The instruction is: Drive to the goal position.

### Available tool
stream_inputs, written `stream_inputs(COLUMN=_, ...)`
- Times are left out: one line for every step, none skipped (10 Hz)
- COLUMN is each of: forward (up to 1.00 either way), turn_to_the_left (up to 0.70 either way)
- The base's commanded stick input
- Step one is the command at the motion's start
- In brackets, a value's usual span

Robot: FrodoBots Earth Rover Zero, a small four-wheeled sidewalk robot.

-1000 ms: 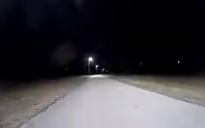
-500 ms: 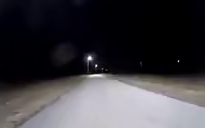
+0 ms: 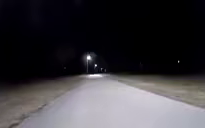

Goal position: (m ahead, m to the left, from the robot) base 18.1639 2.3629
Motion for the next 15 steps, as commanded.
stream_inputs(forward=1.0, turn_to_the_left=0.0)
stream_inputs(forward=1.0, turn_to_the_left=0.17)
stream_inputs(forward=1.0, turn_to_the_left=0.27)
stream_inputs(forward=1.0, turn_to_the_left=0.27)
stream_inputs(forward=1.0, turn_to_the_left=0.27)
stream_inputs(forward=1.0, turn_to_the_left=0.27)
stream_inputs(forward=1.0, turn_to_the_left=0.27)
stream_inputs(forward=1.0, turn_to_the_left=0.04)
stream_inputs(forward=1.0, turn_to_the_left=0.0)
stream_inputs(forward=1.0, turn_to_the_left=0.0)
stream_inputs(forward=1.0, turn_to_the_left=0.0)
stream_inputs(forward=1.0, turn_to_the_left=0.0)
stream_inputs(forward=1.0, turn_to_the_left=0.0)
stream_inputs(forward=1.0, turn_to_the_left=0.0)
stream_inputs(forward=1.0, turn_to_the_left=0.0)
